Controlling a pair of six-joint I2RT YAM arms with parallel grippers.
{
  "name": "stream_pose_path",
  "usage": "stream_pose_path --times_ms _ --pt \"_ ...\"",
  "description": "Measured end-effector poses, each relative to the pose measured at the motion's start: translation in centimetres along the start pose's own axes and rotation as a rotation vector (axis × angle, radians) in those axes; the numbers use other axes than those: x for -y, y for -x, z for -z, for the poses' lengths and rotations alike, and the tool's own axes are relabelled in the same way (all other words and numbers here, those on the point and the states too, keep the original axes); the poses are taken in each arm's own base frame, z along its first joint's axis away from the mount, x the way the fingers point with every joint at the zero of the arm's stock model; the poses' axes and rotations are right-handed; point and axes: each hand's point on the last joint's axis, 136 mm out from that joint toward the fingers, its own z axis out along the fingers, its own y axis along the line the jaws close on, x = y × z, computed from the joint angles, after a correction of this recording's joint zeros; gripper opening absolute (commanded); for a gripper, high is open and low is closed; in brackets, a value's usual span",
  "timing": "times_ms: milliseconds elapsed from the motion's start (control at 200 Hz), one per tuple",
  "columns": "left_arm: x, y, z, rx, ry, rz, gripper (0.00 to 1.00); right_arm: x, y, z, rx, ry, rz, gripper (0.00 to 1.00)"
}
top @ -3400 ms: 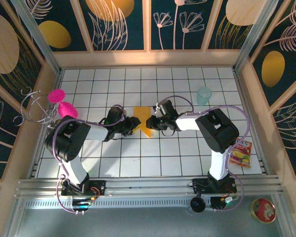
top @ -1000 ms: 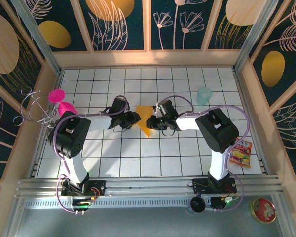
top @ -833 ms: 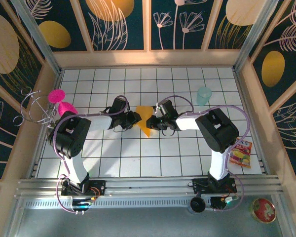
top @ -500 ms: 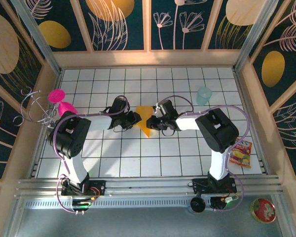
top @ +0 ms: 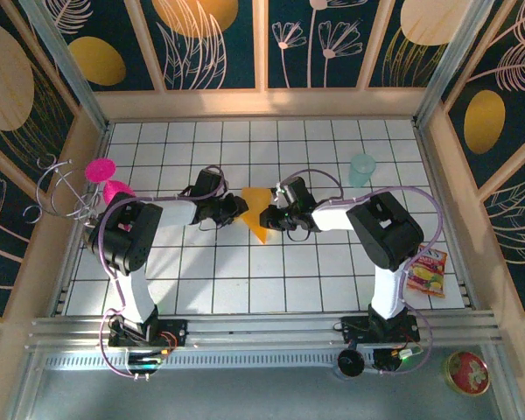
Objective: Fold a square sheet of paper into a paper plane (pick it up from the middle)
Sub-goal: Fourth fold the wing at the center of the table.
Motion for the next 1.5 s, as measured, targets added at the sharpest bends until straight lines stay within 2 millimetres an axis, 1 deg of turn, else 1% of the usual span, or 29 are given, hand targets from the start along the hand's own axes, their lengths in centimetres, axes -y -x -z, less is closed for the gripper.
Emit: stream_pose_path --times_ms 155,290,395,581,756,851,936,1036,1131,1176,1231,1306,1402,1502 --pt "0.6 0.2 -0.1 -0.017 -0.018 -0.029 0.24 0.0 0.0 0.0 0.000 0.000 0.000 0.15" --pt "1.3 1.3 -0.3 -0.023 -0.023 -0.081 0.24 0.0 0.0 0.0 0.000 0.000 0.000 0.15" --pt "1.6 1.6 -0.3 -0.033 -0.027 -0.114 0.23 0.0 0.0 0.0 0.000 0.000 0.000 0.15" --pt "0.8 0.8 -1.0 -0.084 -0.017 -0.130 0.21 0.0 0.0 0.0 0.000 0.000 0.000 0.15" --pt "0.3 0.7 -1.2 -0.101 -0.002 -0.142 0.12 0.0 0.0 0.0 0.000 0.000 0.000 0.15" --pt "0.2 0.9 -1.1 -0.099 0.000 -0.146 0.05 0.0 0.0 0.1 0.002 0.001 0.004 0.17" --pt "0.2 1.0 -1.1 -0.098 0.001 -0.146 0.03 -0.1 0.1 0.2 0.005 0.001 0.020 0.22" --pt "0.2 1.1 -0.9 -0.090 0.000 -0.133 0.01 0.3 0.9 0.7 0.045 -0.048 0.061 0.29" --pt "0.3 1.1 -0.3 -0.066 0.001 -0.108 0.01 0.5 2.1 2.0 0.105 -0.117 0.118 0.35" --pt "0.4 1.1 0.1 -0.052 0.000 -0.098 0.01 0.2 2.7 2.7 0.139 -0.144 0.155 0.37" --pt "0.6 1.2 0.8 -0.029 -0.003 -0.079 0.01 -0.6 3.4 3.6 0.187 -0.177 0.207 0.39" --pt "1.2 1.5 1.5 0.005 -0.019 -0.062 0.01 -2.0 3.5 4.0 0.228 -0.206 0.280 0.41" --pt "1.4 1.6 2.1 0.035 -0.028 -0.036 0.01 -3.5 2.6 3.6 0.246 -0.242 0.367 0.42" --pt "1.1 1.6 2.3 0.047 -0.023 -0.006 0.01 -4.8 1.2 2.6 0.241 -0.273 0.440 0.43"
